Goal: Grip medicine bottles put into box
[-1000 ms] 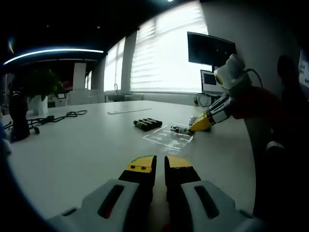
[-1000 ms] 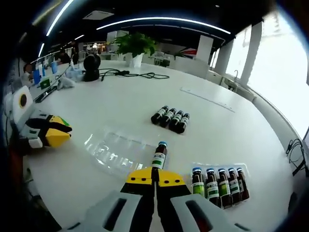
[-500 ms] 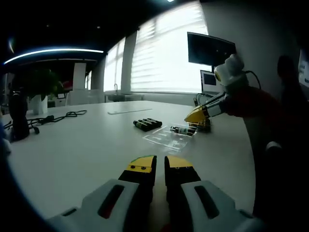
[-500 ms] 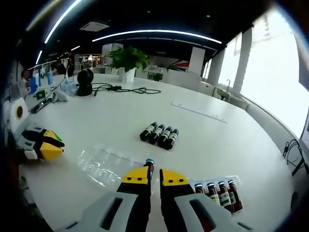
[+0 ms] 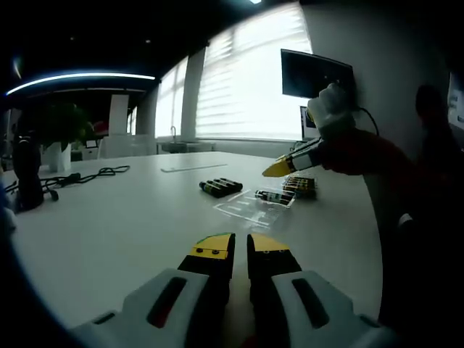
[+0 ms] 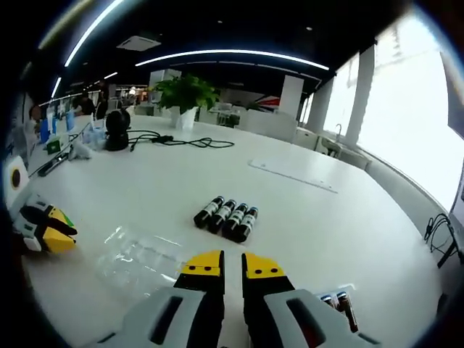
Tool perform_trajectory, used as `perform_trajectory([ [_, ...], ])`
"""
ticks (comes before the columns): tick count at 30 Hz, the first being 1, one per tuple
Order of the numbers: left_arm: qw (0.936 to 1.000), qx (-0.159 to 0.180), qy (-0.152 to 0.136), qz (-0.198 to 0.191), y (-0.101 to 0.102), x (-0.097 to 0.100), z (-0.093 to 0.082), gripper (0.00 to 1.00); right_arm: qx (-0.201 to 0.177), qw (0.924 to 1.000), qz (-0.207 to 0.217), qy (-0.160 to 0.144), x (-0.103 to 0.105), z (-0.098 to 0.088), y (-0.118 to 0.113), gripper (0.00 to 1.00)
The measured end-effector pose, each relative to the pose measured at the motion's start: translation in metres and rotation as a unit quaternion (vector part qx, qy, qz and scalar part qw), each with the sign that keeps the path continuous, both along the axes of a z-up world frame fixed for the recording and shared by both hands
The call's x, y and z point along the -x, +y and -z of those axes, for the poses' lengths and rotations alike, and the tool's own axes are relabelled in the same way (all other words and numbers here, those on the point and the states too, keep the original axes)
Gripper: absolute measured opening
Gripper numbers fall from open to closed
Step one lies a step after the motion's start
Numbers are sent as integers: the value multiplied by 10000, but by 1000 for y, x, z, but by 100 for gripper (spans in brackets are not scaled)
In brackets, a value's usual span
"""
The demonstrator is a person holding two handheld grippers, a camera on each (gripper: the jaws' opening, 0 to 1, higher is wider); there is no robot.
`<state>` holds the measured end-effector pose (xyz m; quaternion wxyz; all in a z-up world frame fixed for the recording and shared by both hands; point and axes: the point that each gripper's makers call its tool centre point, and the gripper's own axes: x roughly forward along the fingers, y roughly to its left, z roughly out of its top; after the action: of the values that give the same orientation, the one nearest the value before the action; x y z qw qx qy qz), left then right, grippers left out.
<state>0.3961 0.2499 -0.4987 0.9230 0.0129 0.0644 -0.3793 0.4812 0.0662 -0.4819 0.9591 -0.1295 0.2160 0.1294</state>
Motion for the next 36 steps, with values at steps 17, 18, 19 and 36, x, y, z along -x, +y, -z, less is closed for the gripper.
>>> perform_trajectory([
  [17,10000,0,10,1,0,0,0,2,2,9999,-96,55,-51,0,0,8],
  [18,10000,4,12,1,0,0,0,2,-10,9999,-93,76,-52,2,0,8],
  [19,10000,15,19,3,0,0,0,2,-5,9999,-97,118,-54,5,1,8],
  [36,10000,70,38,13,1,0,-1,4,22,9990,18,450,-83,27,-2,7],
])
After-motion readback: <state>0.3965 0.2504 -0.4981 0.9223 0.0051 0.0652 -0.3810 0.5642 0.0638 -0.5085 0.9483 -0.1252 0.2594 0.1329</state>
